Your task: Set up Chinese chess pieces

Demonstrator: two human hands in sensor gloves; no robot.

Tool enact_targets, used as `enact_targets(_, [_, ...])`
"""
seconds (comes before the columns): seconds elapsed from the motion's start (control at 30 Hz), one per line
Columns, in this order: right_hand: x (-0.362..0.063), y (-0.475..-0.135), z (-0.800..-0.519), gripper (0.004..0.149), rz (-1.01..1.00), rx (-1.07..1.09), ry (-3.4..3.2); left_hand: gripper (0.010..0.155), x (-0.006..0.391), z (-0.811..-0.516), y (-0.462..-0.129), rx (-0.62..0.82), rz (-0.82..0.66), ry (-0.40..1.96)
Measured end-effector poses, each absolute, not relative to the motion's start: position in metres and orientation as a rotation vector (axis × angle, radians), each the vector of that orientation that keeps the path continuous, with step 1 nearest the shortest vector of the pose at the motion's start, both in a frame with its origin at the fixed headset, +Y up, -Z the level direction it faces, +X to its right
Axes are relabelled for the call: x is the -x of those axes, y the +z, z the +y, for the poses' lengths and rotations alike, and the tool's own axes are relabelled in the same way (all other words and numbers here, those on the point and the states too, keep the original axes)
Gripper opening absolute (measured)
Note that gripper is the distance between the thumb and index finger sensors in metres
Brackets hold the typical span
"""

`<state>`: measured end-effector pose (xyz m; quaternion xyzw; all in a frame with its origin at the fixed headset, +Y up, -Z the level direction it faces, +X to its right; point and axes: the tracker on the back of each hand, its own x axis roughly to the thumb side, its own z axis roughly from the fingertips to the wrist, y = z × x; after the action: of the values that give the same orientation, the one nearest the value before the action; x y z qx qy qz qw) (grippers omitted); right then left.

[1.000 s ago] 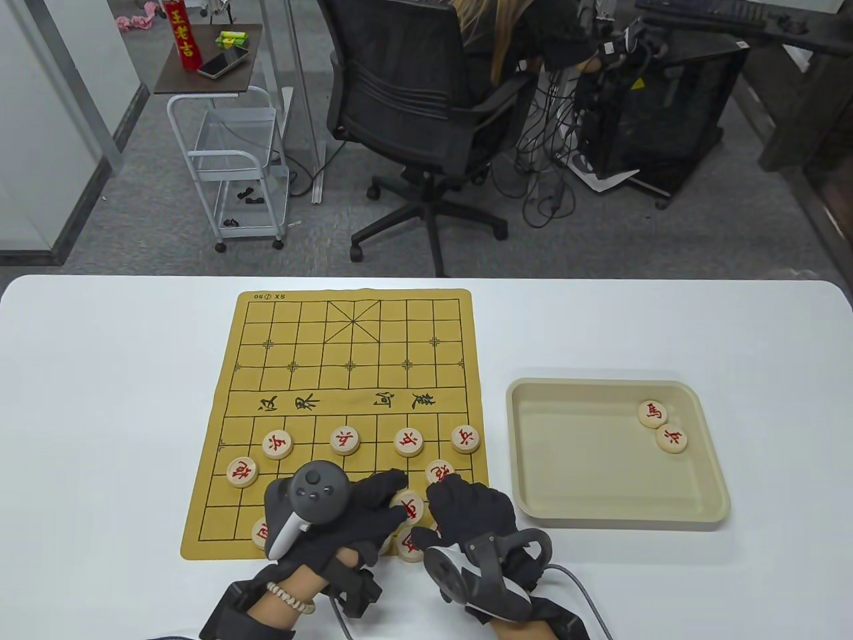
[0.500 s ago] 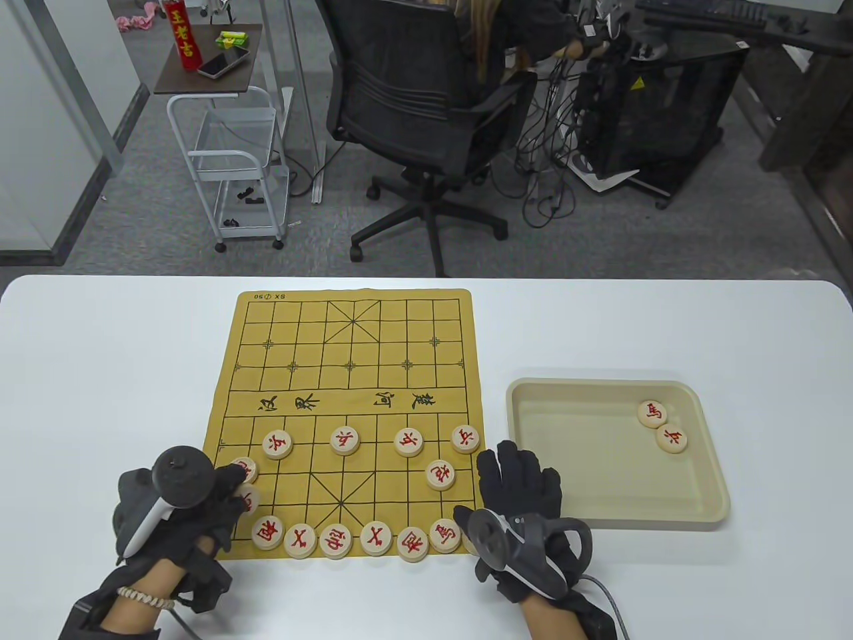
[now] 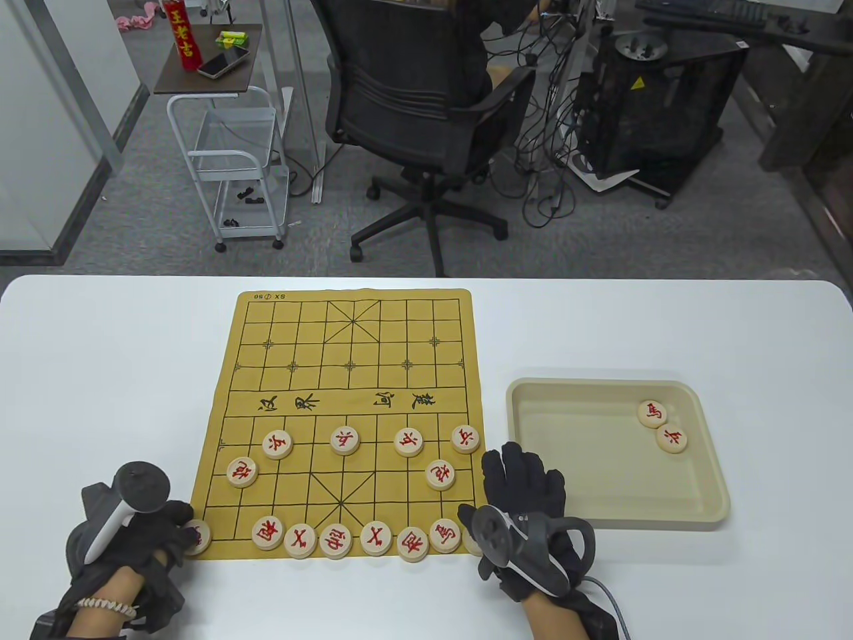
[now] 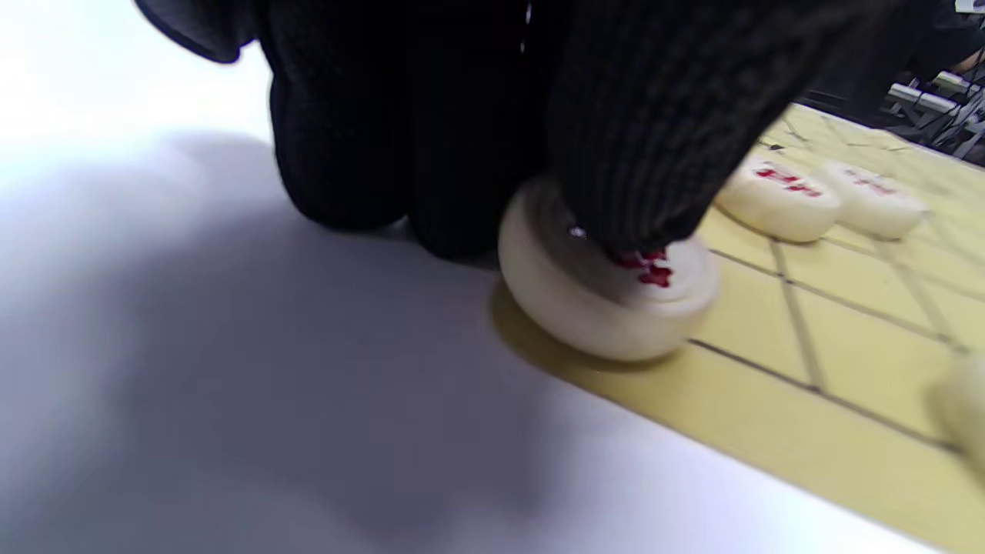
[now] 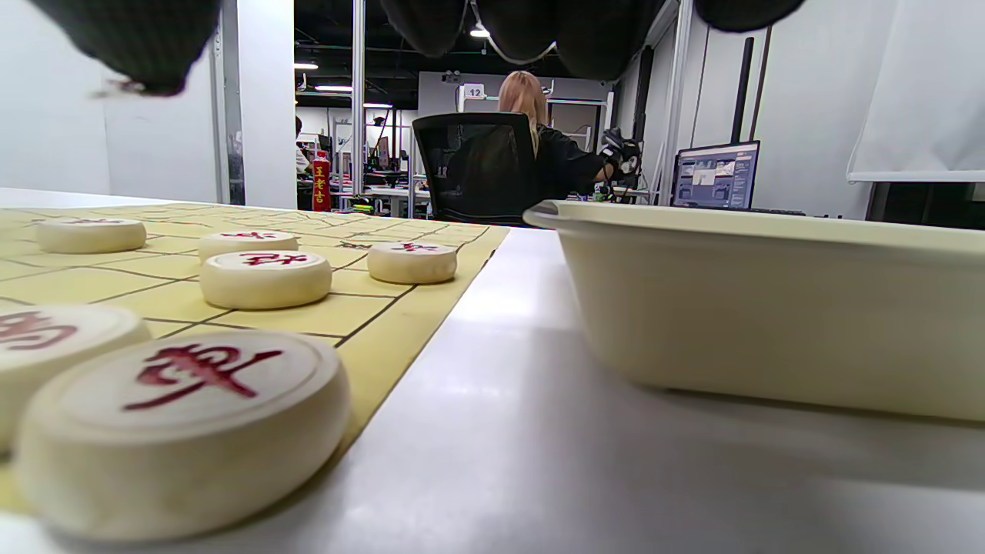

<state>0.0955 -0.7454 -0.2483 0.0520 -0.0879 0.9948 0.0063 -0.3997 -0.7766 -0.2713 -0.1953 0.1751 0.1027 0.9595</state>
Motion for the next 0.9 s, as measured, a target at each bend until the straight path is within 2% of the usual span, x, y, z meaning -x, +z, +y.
enact_targets(0.2, [-0.096, -0.248, -0.744, 0.085, -0.262, -0.165, 3.111, 0.06, 0.383, -0.768, -0.27, 0.365, 0.316, 0.102])
enact_targets(0.27, [-0.096, -0.248, -0.744, 0.085, -0.26, -0.164, 3.11, 0.061, 0.372, -0.758, -0.269, 0.294, 0.278, 0.105])
enact_targets(0.43, [-0.096, -0.248, -0.745, 0.085, -0.261, -0.166, 3.109, 0.063, 0.337, -0.722, -0.269, 0.012, 0.152, 0.132])
enact_targets(0.57, [-0.097, -0.249, -0.746, 0.084, -0.254, -0.157, 3.114, 0.066, 0.308, -0.709, -0.267, -0.157, 0.078, 0.122])
enact_targets(0.67, [-0.097, -0.25, -0.747, 0.084, -0.245, -0.149, 3.117, 0.068, 0.285, -0.711, -0.267, -0.232, -0.009, 0.122])
enact_targets(0.9, [-0.099, -0.252, -0.751, 0.084, -0.22, -0.127, 3.129, 0.078, 0.259, -0.736, -0.262, -0.234, -0.118, 0.057])
